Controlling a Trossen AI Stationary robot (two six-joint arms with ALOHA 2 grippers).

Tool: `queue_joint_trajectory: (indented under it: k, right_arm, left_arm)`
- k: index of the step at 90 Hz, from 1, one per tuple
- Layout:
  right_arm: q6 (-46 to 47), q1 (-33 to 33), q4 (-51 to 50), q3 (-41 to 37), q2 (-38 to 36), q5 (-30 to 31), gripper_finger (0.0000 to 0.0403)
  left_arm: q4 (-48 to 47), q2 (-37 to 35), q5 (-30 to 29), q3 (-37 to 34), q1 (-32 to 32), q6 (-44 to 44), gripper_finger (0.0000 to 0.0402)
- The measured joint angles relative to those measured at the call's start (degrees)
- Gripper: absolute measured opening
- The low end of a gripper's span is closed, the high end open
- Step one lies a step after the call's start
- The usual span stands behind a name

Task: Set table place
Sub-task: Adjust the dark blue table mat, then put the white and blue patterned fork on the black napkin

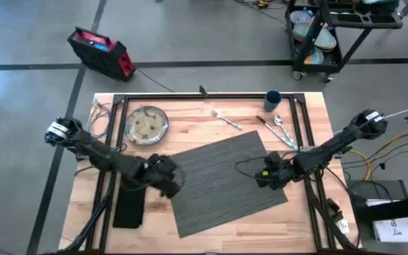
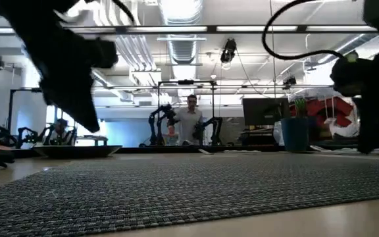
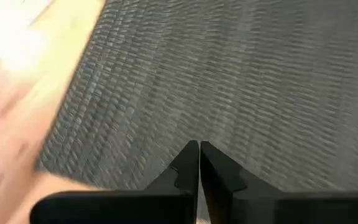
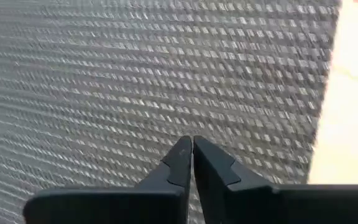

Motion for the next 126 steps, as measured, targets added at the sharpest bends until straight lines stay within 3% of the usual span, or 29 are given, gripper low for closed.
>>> queue_joint_trajectory:
  k: [14, 31, 56, 71, 86, 102, 126]
  right_arm:
    - [3.5, 3.7, 0.2, 0.0, 0.0, -0.2, 0.0]
    - [9.5, 9.6, 1.6, -0.3, 2.2, -1.2, 0.0]
    - [17.0, 17.1, 18.9, 1.7, 14.7, 0.3, 0.0]
    - [18.0, 19.2, 18.9, 7.2, 20.8, 1.2, 0.0]
    - [19.4, 19.9, 13.1, 11.6, 21.3, 2.8, 0.0]
    - [16.0, 19.5, 0.9, 19.4, 17.2, 6.5, 0.0]
    - [0.5, 12.7, -13.6, 30.2, 13.1, 15.6, 0.0]
  left_arm:
    - [3.3, 5.9, 6.4, 0.0, 4.9, 8.2, 0.0]
    - [3.1, 7.4, 8.9, 0.8, 7.8, 16.2, 0.0]
    - [0.7, 6.8, 8.1, 0.9, 12.1, 22.7, 0.0]
    - [0.2, 6.5, 10.7, 0.9, 13.5, 24.2, 0.0]
    - [-0.1, 4.9, 12.5, 0.9, 12.9, 20.5, 0.0]
    - [0.5, -2.9, 12.6, 0.9, 10.6, 13.3, 0.0]
    - [2.3, -11.4, 4.1, 4.2, 5.7, 8.7, 0.0]
